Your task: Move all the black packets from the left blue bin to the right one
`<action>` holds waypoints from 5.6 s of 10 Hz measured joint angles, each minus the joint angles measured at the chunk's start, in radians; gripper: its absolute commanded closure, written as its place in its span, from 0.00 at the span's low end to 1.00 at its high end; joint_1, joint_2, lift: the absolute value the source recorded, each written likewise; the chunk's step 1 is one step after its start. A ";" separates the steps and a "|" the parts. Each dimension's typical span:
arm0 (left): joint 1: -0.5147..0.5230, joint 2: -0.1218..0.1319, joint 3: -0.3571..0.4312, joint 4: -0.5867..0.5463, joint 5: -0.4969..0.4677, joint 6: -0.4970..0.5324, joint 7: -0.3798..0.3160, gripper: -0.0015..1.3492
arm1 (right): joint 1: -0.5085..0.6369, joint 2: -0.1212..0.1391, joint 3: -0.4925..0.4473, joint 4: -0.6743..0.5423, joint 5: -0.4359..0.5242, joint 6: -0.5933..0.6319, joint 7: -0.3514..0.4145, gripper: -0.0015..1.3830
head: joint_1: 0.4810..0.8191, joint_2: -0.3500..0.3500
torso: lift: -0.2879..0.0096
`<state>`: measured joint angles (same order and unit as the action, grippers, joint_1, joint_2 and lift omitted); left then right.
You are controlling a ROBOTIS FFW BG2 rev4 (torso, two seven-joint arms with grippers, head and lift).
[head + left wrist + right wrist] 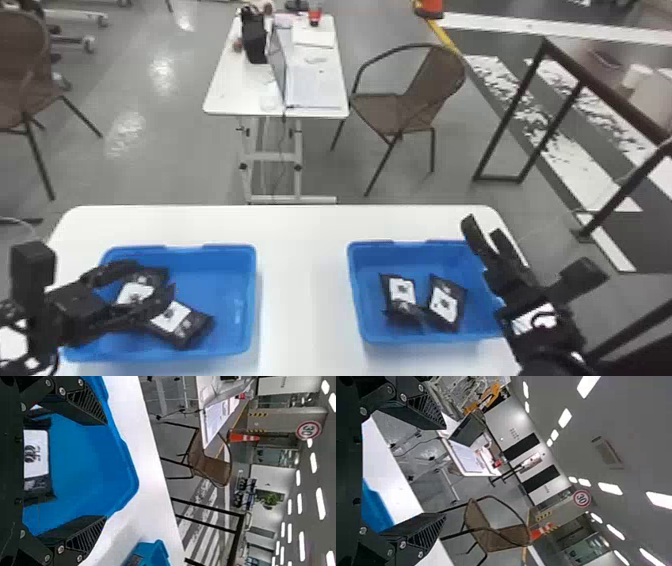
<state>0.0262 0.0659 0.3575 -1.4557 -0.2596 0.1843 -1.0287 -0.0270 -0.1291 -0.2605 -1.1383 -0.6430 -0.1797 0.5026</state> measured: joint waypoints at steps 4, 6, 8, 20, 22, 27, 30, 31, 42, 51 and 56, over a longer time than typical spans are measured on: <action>-0.086 0.058 -0.001 0.049 -0.380 0.002 -0.136 0.15 | 0.109 0.068 0.033 -0.228 -0.006 0.008 0.002 0.18 | 0.63 0.48 | 0.97; -0.127 0.066 -0.016 0.134 -0.440 -0.023 -0.135 0.15 | 0.124 0.077 0.052 -0.258 -0.036 0.019 0.005 0.18 | 0.63 0.51 | 0.97; -0.185 0.071 -0.052 0.274 -0.460 -0.094 -0.110 0.15 | 0.129 0.078 0.058 -0.264 -0.048 0.026 0.017 0.18 | 0.63 0.49 | 0.97; -0.294 0.054 -0.153 0.521 -0.635 -0.097 0.079 0.91 | 0.149 0.084 0.064 -0.241 -0.105 0.038 0.046 0.18 | 0.63 0.48 | 0.97; -0.298 0.055 -0.144 0.520 -0.599 -0.109 0.056 0.90 | 0.150 0.087 0.064 -0.240 -0.110 0.039 0.049 0.18 | 0.63 0.47 | 0.97; -0.136 0.010 -0.052 0.208 -0.362 -0.134 -0.036 0.90 | 0.149 0.091 0.076 -0.238 -0.120 0.042 0.066 0.18 | 0.63 0.45 | 0.97; -0.076 -0.022 -0.040 0.159 0.007 -0.197 0.054 0.90 | 0.136 0.091 0.109 -0.233 -0.122 0.053 0.090 0.18 | 0.63 0.45 | 0.97; -0.083 -0.025 -0.071 0.188 0.099 -0.216 0.075 0.90 | 0.124 0.091 0.127 -0.226 -0.126 0.056 0.100 0.18 | 0.63 0.45 | 0.97; -0.383 -0.030 -0.494 0.595 0.468 -0.276 0.091 0.90 | -0.050 0.092 0.401 -0.066 -0.104 0.115 0.168 0.18 | 0.63 0.43 | 0.97; -0.397 -0.066 -0.512 0.607 0.441 -0.290 0.087 0.71 | -0.087 0.099 0.425 -0.010 -0.077 0.129 0.192 0.92 | 0.63 0.41 | 0.97; -0.216 -0.041 -0.387 0.377 0.435 -0.247 0.195 0.00 | -0.094 0.093 0.272 0.029 -0.045 0.118 0.191 0.92 | 0.63 0.40 | 0.97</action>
<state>-0.1899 0.0247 -0.0293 -1.0790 0.1751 -0.0625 -0.8338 -0.1210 -0.0356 0.0118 -1.1092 -0.6881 -0.0615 0.6933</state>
